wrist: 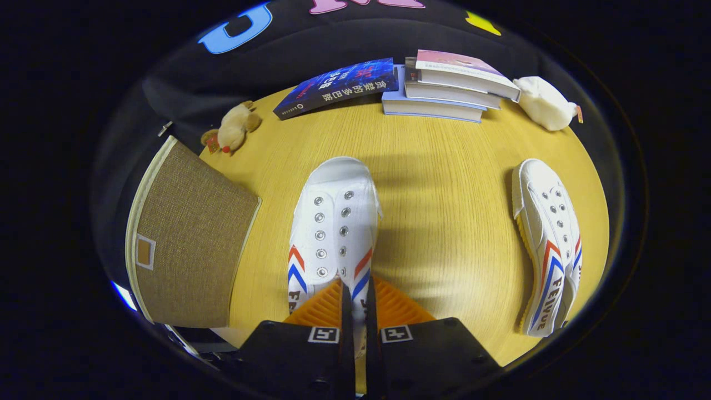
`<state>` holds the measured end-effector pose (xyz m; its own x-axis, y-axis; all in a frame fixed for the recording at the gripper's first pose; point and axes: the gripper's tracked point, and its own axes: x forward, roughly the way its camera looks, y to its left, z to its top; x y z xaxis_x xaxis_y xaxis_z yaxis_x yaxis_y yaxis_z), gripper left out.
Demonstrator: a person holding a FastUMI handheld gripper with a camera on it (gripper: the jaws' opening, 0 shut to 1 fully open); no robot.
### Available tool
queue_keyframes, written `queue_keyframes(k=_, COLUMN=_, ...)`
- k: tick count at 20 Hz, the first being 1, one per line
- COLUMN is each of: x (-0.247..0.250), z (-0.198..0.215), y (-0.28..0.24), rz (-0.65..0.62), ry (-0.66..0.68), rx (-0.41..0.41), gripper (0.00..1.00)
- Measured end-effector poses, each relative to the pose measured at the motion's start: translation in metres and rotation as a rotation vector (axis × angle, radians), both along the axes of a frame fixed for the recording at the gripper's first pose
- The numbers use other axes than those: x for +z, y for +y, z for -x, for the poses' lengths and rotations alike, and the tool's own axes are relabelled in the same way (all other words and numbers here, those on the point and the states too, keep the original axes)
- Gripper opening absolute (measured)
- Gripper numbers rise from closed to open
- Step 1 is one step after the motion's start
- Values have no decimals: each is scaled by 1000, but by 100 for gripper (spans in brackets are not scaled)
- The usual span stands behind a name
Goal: Open the storage box then place both shoes into the box .Put the left shoe in first, then the right shoe, with the right side of both shoes facing outward in a uniform manner.
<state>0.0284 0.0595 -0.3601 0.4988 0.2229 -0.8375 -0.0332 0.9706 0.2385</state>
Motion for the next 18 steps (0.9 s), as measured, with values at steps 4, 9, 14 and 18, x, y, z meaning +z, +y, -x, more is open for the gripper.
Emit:
queue_keyframes(k=4, x=6, z=1, y=4, rz=-65, ry=8, rx=-24, gripper=5)
queue_keyframes(k=9, x=49, z=4, y=5, rz=-121, ry=-46, rx=-84, gripper=5)
queue_keyframes(k=14, x=131, z=22, y=10, rz=-169, ry=-150, rx=-116, gripper=5)
queue_keyframes(k=18, x=191, z=35, y=47, rz=-266, ry=-208, rx=-146, gripper=5)
